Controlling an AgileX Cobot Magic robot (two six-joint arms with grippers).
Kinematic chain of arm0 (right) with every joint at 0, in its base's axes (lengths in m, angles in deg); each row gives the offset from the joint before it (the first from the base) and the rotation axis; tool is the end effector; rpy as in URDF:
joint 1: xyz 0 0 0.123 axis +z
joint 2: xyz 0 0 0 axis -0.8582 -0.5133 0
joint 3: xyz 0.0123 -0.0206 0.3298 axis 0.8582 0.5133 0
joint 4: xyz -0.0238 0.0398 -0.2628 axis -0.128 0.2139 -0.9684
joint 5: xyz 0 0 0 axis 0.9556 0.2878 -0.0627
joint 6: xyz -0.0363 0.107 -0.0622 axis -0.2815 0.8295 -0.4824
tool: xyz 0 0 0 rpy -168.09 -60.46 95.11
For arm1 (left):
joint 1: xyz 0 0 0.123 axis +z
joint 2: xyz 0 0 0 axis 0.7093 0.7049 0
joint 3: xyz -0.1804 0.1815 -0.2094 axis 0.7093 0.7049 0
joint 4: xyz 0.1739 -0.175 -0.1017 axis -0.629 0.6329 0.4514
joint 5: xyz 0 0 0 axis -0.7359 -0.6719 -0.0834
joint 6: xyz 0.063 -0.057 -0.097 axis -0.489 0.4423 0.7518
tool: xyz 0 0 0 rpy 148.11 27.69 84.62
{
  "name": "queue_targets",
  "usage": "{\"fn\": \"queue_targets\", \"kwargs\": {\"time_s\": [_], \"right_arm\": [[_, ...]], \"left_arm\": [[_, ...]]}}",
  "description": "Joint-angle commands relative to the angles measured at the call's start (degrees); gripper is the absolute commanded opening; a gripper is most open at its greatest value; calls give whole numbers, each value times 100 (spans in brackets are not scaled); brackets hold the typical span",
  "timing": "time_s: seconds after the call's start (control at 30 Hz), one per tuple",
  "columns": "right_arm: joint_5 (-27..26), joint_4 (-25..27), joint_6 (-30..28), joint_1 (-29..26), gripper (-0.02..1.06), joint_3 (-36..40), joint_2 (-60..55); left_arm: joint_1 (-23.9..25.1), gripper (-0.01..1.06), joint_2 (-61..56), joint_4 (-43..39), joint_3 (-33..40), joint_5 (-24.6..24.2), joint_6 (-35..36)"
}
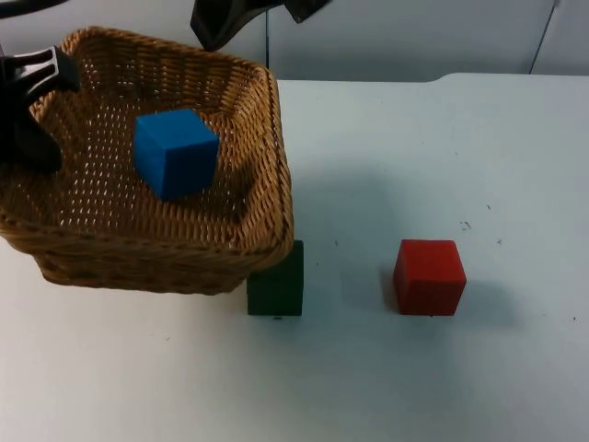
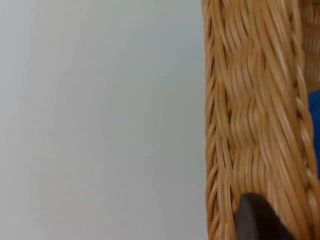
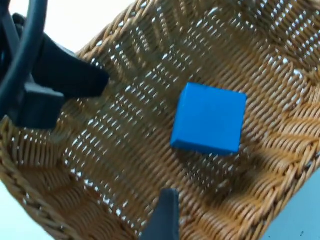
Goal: Pick up the basket with the left hand and place the blue cube into the basket with the right hand.
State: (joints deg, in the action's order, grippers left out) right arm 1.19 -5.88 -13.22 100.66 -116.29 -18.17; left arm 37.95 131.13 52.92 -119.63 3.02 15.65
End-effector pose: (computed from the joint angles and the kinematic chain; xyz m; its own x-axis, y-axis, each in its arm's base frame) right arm 0.3400 0.3207 0.3160 -0.5456 -0.5957 -0.5894 -0.7571 0.6520 0.0419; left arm 0.3037 -0.0699 0.2068 -0.8191 -0.2890 -0.4955 -0.0633 0.9041 -0.4226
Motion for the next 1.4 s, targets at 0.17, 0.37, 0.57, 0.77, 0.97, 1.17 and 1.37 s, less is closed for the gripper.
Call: {"fn": "queue_targets", "kwargs": {"time_s": [0.17,0.37,0.57,0.77,0.97,1.17,1.37], "right_arm": [[28,-6,-49,22,77,-51,50],[-18,-6,-49,22,77,-51,50],[-62,14,-49,22,77,-51,50],[-31,34,-37,22,77,-51,50],[32,34,-28,22,77,-51,50],[46,44,-28,22,77,-51,50],[46,44,-28,22,77,-51,50]], "left_arm": [[640,0,-87,130,-9,3,-374],[1056,0,-23,154,-9,-61,-883],[1078,0,496,750,-19,55,-1728],[1102,0,1036,1779,-29,180,-2793],[1102,0,1385,2170,-29,298,-3288],[1102,0,1609,2084,-147,519,-3343],[1102,0,1609,2084,-147,780,-3581]]}}
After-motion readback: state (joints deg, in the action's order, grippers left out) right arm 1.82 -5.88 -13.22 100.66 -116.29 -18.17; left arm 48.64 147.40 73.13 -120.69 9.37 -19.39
